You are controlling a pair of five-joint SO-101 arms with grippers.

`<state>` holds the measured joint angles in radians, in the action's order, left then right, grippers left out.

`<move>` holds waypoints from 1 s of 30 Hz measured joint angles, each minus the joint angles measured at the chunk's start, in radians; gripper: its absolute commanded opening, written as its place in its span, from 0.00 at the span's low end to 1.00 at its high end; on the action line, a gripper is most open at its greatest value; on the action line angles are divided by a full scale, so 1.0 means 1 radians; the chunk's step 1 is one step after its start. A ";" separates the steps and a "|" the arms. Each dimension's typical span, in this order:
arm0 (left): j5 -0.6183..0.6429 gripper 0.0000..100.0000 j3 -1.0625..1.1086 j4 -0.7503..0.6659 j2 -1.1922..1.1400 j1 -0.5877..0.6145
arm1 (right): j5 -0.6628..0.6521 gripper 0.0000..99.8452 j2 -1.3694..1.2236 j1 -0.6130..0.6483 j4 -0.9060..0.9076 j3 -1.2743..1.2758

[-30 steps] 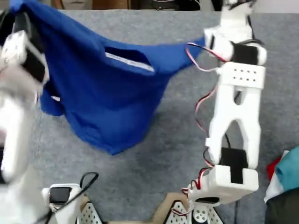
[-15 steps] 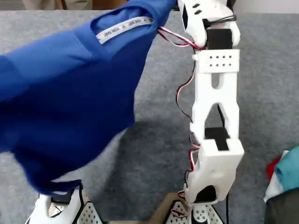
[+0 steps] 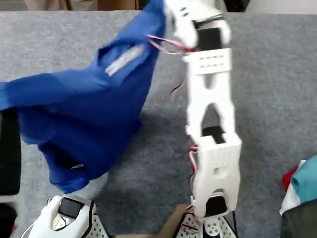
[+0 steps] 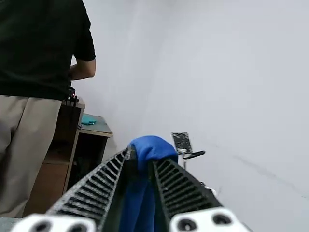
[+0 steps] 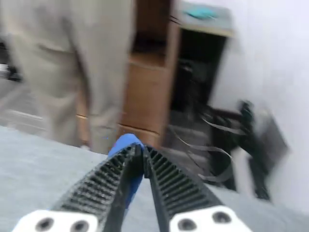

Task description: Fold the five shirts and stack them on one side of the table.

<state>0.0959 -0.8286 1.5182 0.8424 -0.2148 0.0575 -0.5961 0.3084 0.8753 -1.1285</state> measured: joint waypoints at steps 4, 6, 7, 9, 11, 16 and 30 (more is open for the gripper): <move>0.000 0.02 0.000 0.005 0.025 -0.002 | -0.006 0.01 0.000 0.143 -0.095 -0.032; 0.000 0.02 0.000 0.025 0.058 -0.002 | -0.023 0.01 0.000 0.193 -0.146 -0.058; 0.000 0.02 0.000 0.028 0.077 -0.002 | -0.029 0.01 0.000 0.216 -0.169 -0.075; 0.000 0.02 -0.006 0.029 0.103 -0.002 | -0.032 0.01 0.000 0.261 -0.201 -0.112; 0.000 0.02 -0.009 0.029 0.115 -0.002 | -0.032 0.01 0.000 0.290 -0.219 -0.153; 0.000 0.02 -0.006 0.029 0.126 0.014 | -0.032 0.01 0.000 0.311 -0.245 -0.284; 0.175 0.02 0.338 0.037 0.126 -0.226 | -0.031 0.01 0.000 0.074 -0.232 -0.201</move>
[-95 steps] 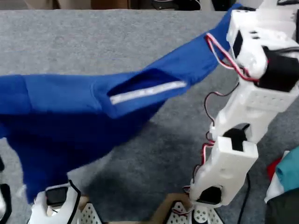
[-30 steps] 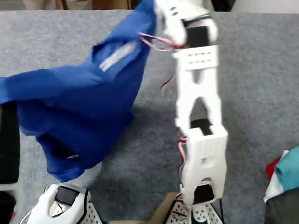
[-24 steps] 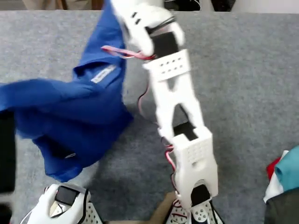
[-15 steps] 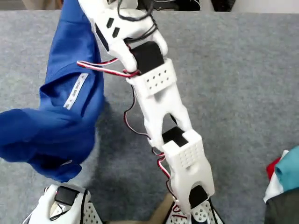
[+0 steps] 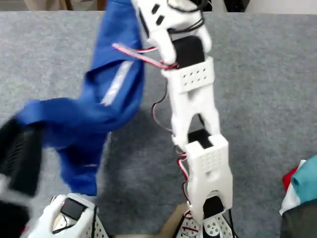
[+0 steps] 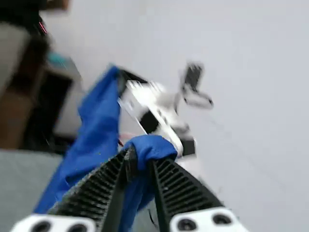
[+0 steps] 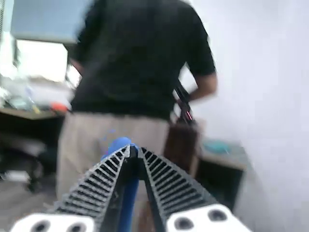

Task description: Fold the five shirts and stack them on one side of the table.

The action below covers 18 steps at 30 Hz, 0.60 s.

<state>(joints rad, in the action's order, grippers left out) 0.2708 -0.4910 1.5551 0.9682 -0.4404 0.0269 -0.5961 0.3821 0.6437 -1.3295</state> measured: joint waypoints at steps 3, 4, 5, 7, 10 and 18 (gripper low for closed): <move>0.002 0.02 0.219 -0.086 -0.003 -0.170 | 0.023 0.01 0.000 -0.058 -0.006 0.086; 0.002 0.02 0.292 -0.121 -0.005 -0.219 | 0.029 0.01 0.000 -0.077 -0.023 0.115; 0.002 0.02 0.359 -0.153 -0.005 -0.269 | 0.031 0.01 0.000 -0.091 -0.044 0.141; -0.012 0.02 0.460 -0.196 -0.014 -0.354 | 0.034 0.01 -0.002 -0.109 -0.081 0.187; -0.049 0.02 0.514 -0.224 -0.020 -0.440 | 0.034 0.01 -0.002 -0.107 -0.103 0.206; -0.052 0.13 0.545 -0.227 -0.123 -0.583 | 0.034 0.01 -0.002 -0.115 -0.107 0.206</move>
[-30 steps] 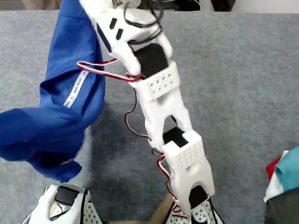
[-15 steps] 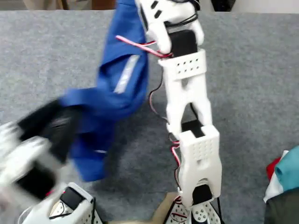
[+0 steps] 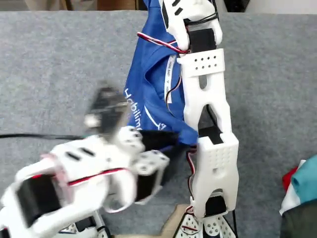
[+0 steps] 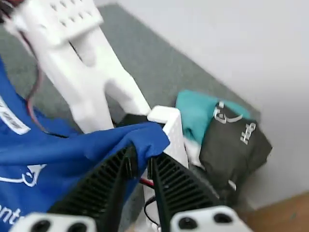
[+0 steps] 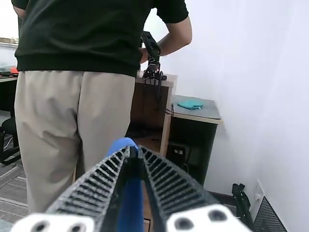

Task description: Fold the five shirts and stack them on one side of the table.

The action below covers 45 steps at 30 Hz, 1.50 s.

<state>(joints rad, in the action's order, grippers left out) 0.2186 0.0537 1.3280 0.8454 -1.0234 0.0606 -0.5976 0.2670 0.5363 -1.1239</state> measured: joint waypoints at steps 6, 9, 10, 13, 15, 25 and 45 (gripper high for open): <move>0.037 0.26 -0.017 0.074 -0.011 -0.028 | 0.000 0.01 0.000 -0.054 0.000 0.000; 0.094 0.28 -0.043 0.137 -0.011 -0.028 | 0.000 0.01 0.000 -0.077 0.000 0.000; 0.107 0.27 -0.051 0.153 -0.009 -0.028 | 0.000 0.01 0.000 -0.084 0.000 0.000; 0.107 0.27 -0.084 0.192 -0.009 -0.021 | 0.000 0.01 0.000 -0.100 0.000 0.000; 0.068 0.27 -0.133 0.222 -0.009 0.051 | 0.000 0.01 0.000 -0.107 0.005 0.000; -0.172 0.27 0.029 -0.008 -0.011 0.819 | 0.000 0.01 0.000 -0.158 0.167 0.008; -0.178 0.27 0.733 -0.873 -0.425 0.914 | -0.278 0.01 -0.158 -0.508 0.761 0.032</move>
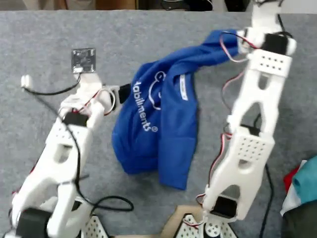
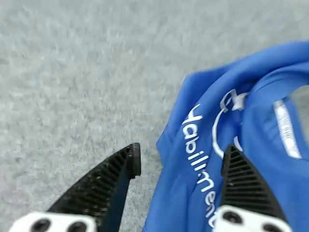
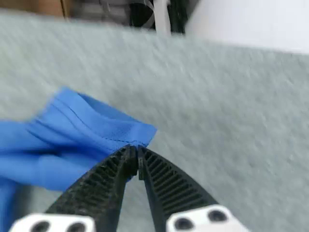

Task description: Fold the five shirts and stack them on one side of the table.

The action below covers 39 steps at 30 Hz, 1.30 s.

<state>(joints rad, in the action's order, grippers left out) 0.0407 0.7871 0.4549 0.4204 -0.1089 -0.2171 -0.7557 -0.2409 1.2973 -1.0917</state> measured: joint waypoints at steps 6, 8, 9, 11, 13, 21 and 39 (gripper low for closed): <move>0.000 0.27 -0.196 -0.005 -0.284 0.000 | -0.077 0.01 -0.002 -0.086 0.040 0.000; 0.000 0.27 -0.249 -0.005 -0.356 0.000 | -0.078 0.01 -0.002 -0.094 0.040 0.000; 0.000 0.27 -0.272 -0.005 -0.388 0.000 | -0.080 0.01 -0.002 -0.094 0.040 0.000; 0.000 0.27 -0.310 -0.005 -0.437 0.000 | -0.081 0.01 -0.017 -0.094 0.035 0.000; 0.000 0.27 -0.341 -0.008 -0.482 0.005 | -0.081 0.01 -0.041 -0.092 0.023 0.000; 0.000 0.27 -0.463 -0.008 -0.678 0.008 | -0.081 0.01 -0.057 -0.092 0.002 0.000; -0.006 0.08 -0.707 0.163 -0.885 -0.035 | -0.081 0.01 -0.057 -0.091 0.002 0.000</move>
<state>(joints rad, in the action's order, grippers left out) 0.0345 0.0798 0.6176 -0.4649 -0.1442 -0.2984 -0.8124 -0.3314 1.2988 -1.0917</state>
